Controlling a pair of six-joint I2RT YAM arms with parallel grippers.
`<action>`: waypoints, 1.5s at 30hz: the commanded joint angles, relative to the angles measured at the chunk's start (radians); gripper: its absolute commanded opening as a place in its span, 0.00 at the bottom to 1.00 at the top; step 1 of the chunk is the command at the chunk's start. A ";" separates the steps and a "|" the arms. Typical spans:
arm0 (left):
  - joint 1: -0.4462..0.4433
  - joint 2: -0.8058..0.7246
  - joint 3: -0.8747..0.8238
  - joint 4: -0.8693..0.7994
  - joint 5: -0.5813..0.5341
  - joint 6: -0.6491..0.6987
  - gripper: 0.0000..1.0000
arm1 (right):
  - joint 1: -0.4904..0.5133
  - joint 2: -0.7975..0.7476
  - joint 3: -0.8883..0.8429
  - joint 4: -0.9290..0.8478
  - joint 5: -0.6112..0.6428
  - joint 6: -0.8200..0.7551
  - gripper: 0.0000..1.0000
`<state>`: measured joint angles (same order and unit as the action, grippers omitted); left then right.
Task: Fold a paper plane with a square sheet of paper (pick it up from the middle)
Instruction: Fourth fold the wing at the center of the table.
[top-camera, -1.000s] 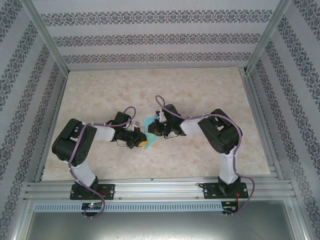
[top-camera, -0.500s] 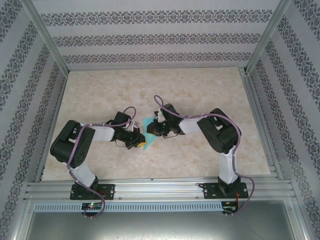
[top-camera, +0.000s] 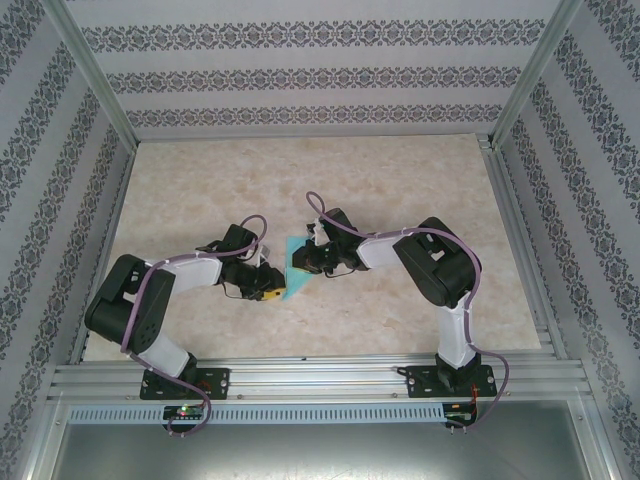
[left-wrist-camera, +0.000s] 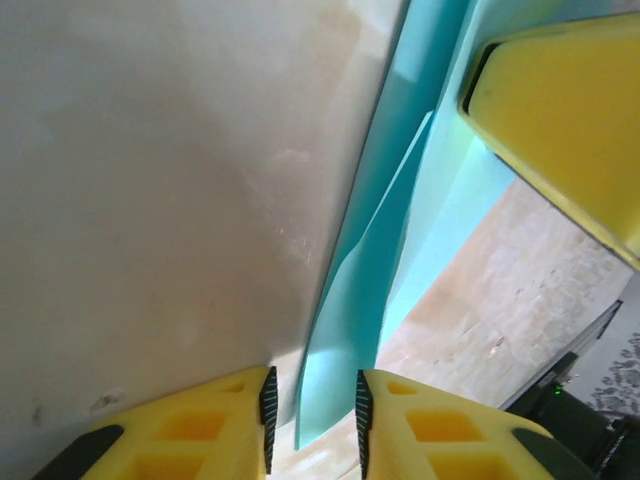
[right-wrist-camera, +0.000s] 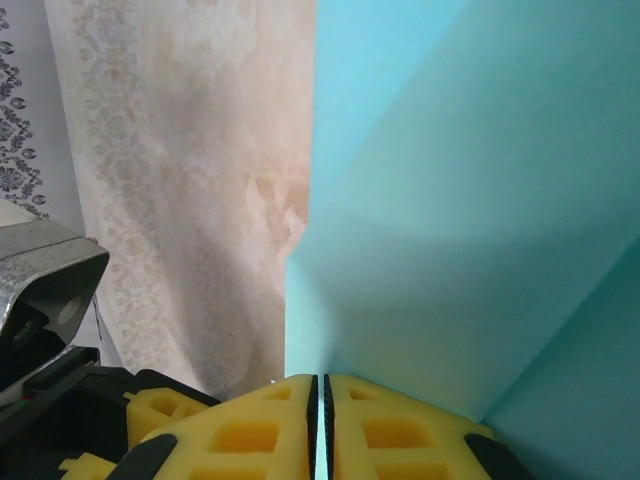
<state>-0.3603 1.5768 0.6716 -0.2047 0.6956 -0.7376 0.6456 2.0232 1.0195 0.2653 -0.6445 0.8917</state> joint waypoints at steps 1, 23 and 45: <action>-0.014 -0.018 0.023 -0.072 -0.023 0.048 0.35 | 0.000 0.049 -0.012 -0.062 0.057 -0.004 0.14; -0.160 0.110 0.215 -0.315 -0.281 0.150 0.38 | 0.004 0.052 -0.009 -0.057 0.052 0.000 0.15; -0.186 0.148 0.203 -0.328 -0.291 0.153 0.05 | 0.006 0.068 -0.009 -0.064 0.057 0.000 0.15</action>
<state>-0.5243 1.6947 0.9226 -0.5198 0.3985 -0.5705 0.6460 2.0262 1.0210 0.2661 -0.6491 0.8951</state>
